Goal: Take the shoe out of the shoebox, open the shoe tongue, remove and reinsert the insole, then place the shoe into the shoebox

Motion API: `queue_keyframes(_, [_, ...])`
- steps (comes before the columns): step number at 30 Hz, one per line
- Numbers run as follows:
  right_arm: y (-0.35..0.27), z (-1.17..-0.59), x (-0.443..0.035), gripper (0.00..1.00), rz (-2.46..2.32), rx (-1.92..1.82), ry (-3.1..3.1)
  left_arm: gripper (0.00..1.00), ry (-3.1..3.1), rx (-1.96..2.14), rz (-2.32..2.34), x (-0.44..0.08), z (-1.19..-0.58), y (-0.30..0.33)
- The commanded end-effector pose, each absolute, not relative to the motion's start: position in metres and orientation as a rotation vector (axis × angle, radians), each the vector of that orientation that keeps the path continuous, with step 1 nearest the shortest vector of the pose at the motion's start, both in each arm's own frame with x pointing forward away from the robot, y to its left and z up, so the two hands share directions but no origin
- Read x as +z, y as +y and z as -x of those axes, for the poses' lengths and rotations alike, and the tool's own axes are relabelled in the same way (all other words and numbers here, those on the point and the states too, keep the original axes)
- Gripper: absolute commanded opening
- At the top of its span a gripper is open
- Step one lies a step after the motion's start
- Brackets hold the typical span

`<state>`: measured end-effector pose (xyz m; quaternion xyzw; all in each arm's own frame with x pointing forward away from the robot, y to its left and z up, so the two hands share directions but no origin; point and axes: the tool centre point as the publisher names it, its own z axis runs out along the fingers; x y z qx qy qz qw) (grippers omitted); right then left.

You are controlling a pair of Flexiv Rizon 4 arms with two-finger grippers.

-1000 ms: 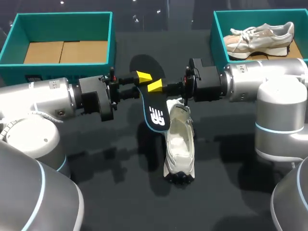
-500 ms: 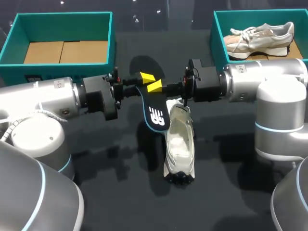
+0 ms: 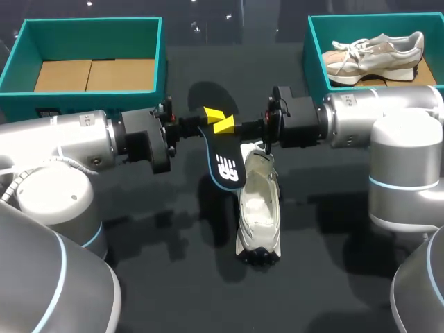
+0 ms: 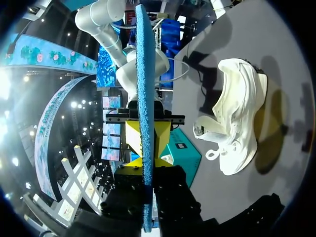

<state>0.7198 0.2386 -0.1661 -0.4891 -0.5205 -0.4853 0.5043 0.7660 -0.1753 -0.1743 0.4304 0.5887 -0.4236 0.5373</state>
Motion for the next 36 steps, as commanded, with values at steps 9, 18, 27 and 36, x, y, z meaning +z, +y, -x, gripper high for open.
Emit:
queue_keyframes(9, [0.215, -0.716, -0.170, 1.00, 1.158, -1.233, -1.273, 0.00, 1.394, -1.006, -1.026, -0.172, -0.761, -0.166])
queue_keyframes(18, [0.173, -0.713, -0.173, 1.00, 1.154, -1.304, -1.366, 0.00, 1.408, -1.005, -1.022, -0.164, -0.749, -0.143])
queue_keyframes(27, [0.165, -0.713, -0.173, 1.00, 1.107, -1.309, -1.426, 0.00, 1.421, -0.996, -1.041, -0.159, -0.724, -0.124])
queue_keyframes(36, [0.159, -0.707, -0.173, 1.00, 1.079, -1.257, -1.680, 0.00, 1.469, -1.022, -1.105, -0.163, -0.694, -0.117])
